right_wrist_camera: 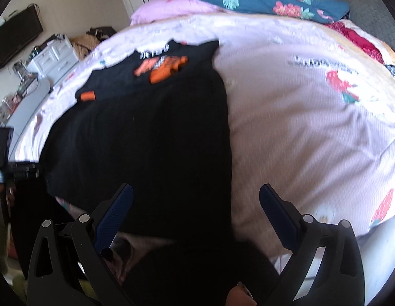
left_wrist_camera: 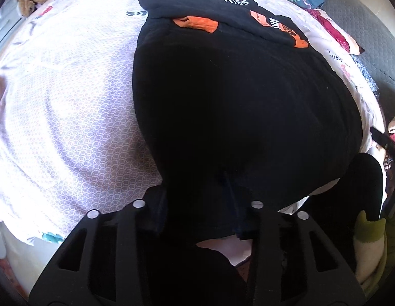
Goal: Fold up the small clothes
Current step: 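Grasp the shirt hem with the left gripper while the right gripper grasps it too, then lift the hem with both grippers and fold it toward the collar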
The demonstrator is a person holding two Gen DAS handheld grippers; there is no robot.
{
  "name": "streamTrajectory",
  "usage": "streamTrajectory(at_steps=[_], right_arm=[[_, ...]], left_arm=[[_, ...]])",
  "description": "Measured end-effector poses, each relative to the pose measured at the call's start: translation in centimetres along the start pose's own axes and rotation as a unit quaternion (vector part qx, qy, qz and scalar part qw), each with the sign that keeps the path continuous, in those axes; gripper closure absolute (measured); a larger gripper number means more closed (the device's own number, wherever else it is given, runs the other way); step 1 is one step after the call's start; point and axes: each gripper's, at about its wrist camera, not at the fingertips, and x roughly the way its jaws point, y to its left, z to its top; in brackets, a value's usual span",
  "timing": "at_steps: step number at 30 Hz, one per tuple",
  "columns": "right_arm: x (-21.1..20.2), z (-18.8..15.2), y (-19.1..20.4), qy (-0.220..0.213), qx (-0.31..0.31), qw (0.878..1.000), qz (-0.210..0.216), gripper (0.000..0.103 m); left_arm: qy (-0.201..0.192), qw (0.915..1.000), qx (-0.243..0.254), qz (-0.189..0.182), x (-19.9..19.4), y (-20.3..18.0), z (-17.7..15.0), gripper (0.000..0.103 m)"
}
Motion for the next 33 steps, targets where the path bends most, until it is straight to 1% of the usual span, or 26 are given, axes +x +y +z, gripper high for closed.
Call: streamTrajectory(at_steps=[2, 4, 5, 6, 7, 8, 9, 10, 11, 12, 13, 15, 16, 18, 21, 24, 31, 33], right_arm=[[0.6, -0.8, -0.2, 0.016, -0.002, 1.0, 0.004, 0.005], [0.8, -0.9, -0.3, 0.02, -0.002, 1.0, 0.007, 0.008], [0.8, -0.8, -0.3, 0.02, -0.003, 1.0, 0.005, 0.01], [0.9, -0.6, -0.4, 0.022, -0.004, 1.0, 0.002, 0.014], [1.4, -0.5, -0.5, 0.031, -0.005, 0.999, -0.001, 0.022], [1.9, -0.4, -0.5, 0.042, -0.006, 0.999, -0.002, 0.028], [2.1, -0.3, -0.4, 0.048, -0.01, 0.999, 0.0, 0.039], [2.6, -0.3, -0.2, 0.06, -0.021, 0.998, 0.007, 0.047], [2.8, -0.3, -0.1, 0.066, -0.026, 0.997, 0.011, 0.05], [2.9, -0.3, 0.0, 0.068, -0.028, 0.997, 0.009, 0.056], [2.9, -0.3, 0.1, 0.065, -0.034, 0.997, 0.011, 0.07], [2.6, -0.5, 0.3, 0.052, -0.043, 0.998, 0.011, 0.089], [2.2, -0.5, 0.1, 0.041, -0.038, 0.998, 0.02, 0.093], [1.1, -0.4, -0.2, 0.011, -0.031, 0.999, 0.038, 0.097], [-0.8, 0.5, -0.4, -0.031, -0.023, 0.998, 0.057, 0.097], [-2.3, 1.5, -0.4, -0.067, -0.02, 0.996, 0.062, 0.097], [-4.1, 4.4, -0.3, -0.124, -0.004, 0.99, 0.064, 0.097], [-4.2, 5.3, -0.2, -0.134, 0.001, 0.989, 0.062, 0.097]], left_arm=[[-0.003, 1.0, -0.004, -0.002, 0.0, 0.1, 0.0, 0.078], [-0.006, 0.9999, -0.008, -0.007, -0.2, 0.3, -0.1, 0.078], [-0.007, 0.9999, -0.01, -0.008, -0.2, 0.4, -0.2, 0.078], [-0.008, 0.9999, -0.011, -0.009, -0.4, 0.5, -0.3, 0.078], [-0.009, 0.9999, -0.011, -0.009, -0.4, 0.6, -0.3, 0.079], [-0.01, 0.9998, -0.012, -0.008, -0.5, 0.6, -0.4, 0.082], [-0.013, 0.9998, -0.012, -0.007, -0.7, 0.8, -0.5, 0.083], [-0.015, 0.9998, -0.012, -0.008, -0.8, 0.8, -0.5, 0.087], [-0.018, 0.9997, -0.013, -0.009, -0.9, 0.8, -0.6, 0.09], [-0.022, 0.9996, -0.015, -0.012, -1.1, 0.9, -0.6, 0.091], [-0.027, 0.9994, -0.016, -0.013, -1.3, 1.0, -0.7, 0.093], [-0.038, 0.9989, -0.019, -0.018, -1.7, 1.1, -0.7, 0.096], [-0.043, 0.9986, -0.022, -0.022, -1.9, 1.2, -0.7, 0.097], [-0.051, 0.9978, -0.029, -0.031, -2.2, 1.4, -0.6, 0.097], [-0.06, 0.9967, -0.038, -0.039, -2.7, 1.9, -0.6, 0.098], [-0.079, 0.9948, -0.043, -0.049, -3.5, 2.1, -0.1, 0.098], [-0.13, 0.9885, -0.053, -0.057, -6.4, 2.2, 2.1, 0.098], [-0.145, 0.9863, -0.056, -0.057, -7.2, 2.2, 2.7, 0.098]])
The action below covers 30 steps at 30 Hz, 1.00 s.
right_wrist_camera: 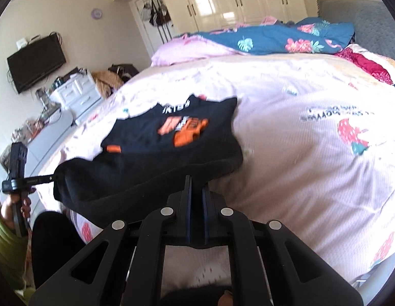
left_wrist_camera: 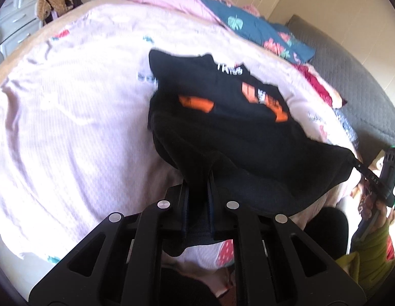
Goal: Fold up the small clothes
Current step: 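Lift the hem with both grippers and fold it toward the collar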
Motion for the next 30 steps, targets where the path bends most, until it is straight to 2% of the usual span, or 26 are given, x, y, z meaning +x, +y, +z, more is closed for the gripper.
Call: streamTrajectory(at_steps=[4, 15, 30], right_arm=[[-0.2, 1.5, 0.3, -0.021, 0.006, 1.0, -0.006, 0.097], [0.0, 4.0, 0.2, -0.047, 0.015, 0.998, -0.029, 0.097], [3.8, 8.3, -0.8, -0.032, 0.054, 0.996, -0.066, 0.097]], left_arm=[[-0.025, 0.9997, -0.001, 0.005, -0.5, -0.6, 1.2, 0.098], [-0.057, 0.9982, -0.004, 0.016, -1.0, -1.0, 3.1, 0.098], [-0.083, 0.9957, -0.022, 0.036, 0.2, -1.0, 6.3, 0.098]])
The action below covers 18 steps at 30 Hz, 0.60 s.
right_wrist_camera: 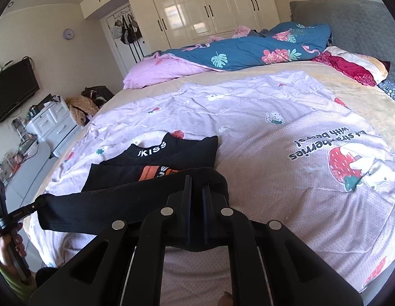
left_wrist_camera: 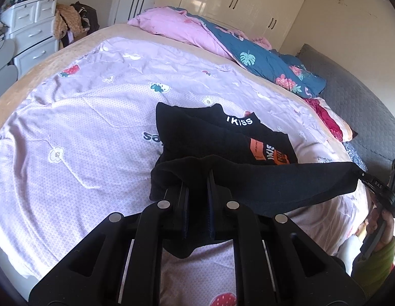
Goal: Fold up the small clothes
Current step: 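Lift the hem with both grippers and fold it toward the collar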
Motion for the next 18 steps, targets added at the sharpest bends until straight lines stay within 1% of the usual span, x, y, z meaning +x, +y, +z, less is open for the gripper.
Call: streamTrajectory(at_steps=[5, 7, 9, 12, 18], right_arm=[[1.5, 1.5, 0.5, -0.002, 0.005, 1.0, -0.011, 0.097], [2.5, 2.3, 0.6, 0.007, 0.009, 1.0, -0.016, 0.097], [3.5, 3.3, 0.3, 0.013, 0.028, 0.999, -0.018, 0.097], [4.5, 4.6, 0.0, 0.011, 0.057, 0.998, -0.01, 0.097], [5.7, 4.8, 0.3, 0.006, 0.064, 0.998, -0.023, 0.097]], left_arm=[[-0.002, 0.9998, -0.018, 0.005, 1.1, 0.2, 1.2, 0.098], [-0.004, 0.9997, -0.02, 0.01, 1.6, 0.1, 1.8, 0.098], [-0.004, 0.9997, -0.022, 0.011, 2.2, 0.0, 2.5, 0.098], [-0.003, 0.9995, -0.024, 0.018, 3.2, 0.1, 3.4, 0.098], [0.003, 0.9994, -0.025, 0.025, 4.9, 0.6, 4.2, 0.098]])
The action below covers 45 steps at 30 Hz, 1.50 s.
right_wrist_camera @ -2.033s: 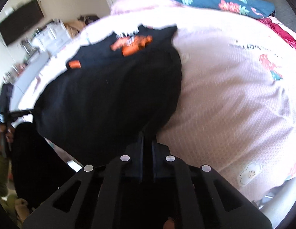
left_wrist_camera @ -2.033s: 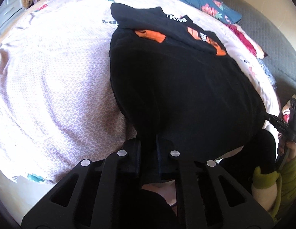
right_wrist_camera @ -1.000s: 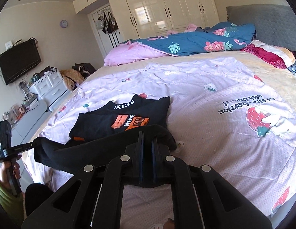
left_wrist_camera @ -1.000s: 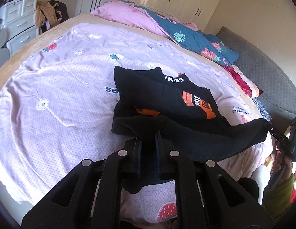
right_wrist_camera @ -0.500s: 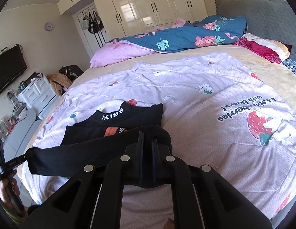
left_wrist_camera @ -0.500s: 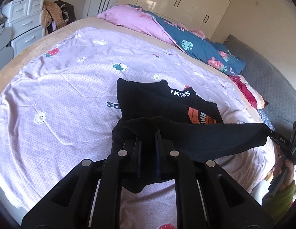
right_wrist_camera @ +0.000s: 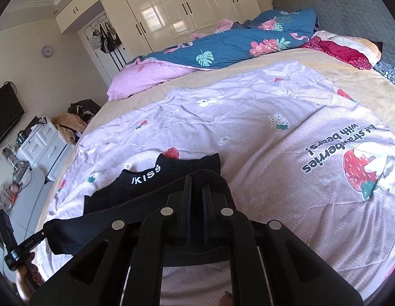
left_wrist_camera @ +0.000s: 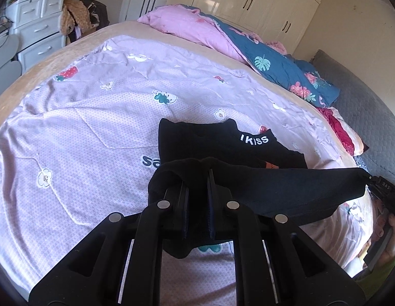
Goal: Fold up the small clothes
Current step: 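Lift the hem with both grippers and fold it toward the collar, then lay the folded hem onto the shirt and open both grippers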
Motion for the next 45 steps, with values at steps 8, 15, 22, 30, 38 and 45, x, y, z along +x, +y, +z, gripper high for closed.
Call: streamTrajectory(at_steps=[8, 15, 22, 30, 38, 45], right_arm=[[2.5, 0.7, 0.4, 0.001, -0.013, 1.0, -0.021, 0.097], [6.1, 1.0, 0.2, 0.015, 0.003, 0.999, -0.032, 0.097], [8.9, -0.9, 0.0, 0.019, -0.008, 0.999, -0.041, 0.09], [6.8, -0.6, -0.7, -0.029, -0.018, 0.999, -0.038, 0.055], [4.7, -0.9, 1.5, -0.042, -0.059, 0.997, -0.017, 0.053], [4.0, -1.8, 3.8, -0.032, -0.104, 0.994, 0.001, 0.046]], left_arm=[[0.003, 1.0, -0.004, 0.007, 2.2, 0.9, 0.6, 0.098], [0.011, 0.9997, -0.01, 0.019, 4.8, 1.7, 1.3, 0.095], [0.023, 0.9994, -0.017, 0.021, 6.3, 2.4, 1.0, 0.093], [-0.002, 0.9992, -0.012, 0.037, 5.4, 1.6, 0.8, 0.065], [-0.034, 0.9979, -0.002, 0.055, 3.1, 1.6, 0.7, 0.053], [-0.028, 0.9982, 0.017, 0.05, 2.6, 0.6, -0.1, 0.047]])
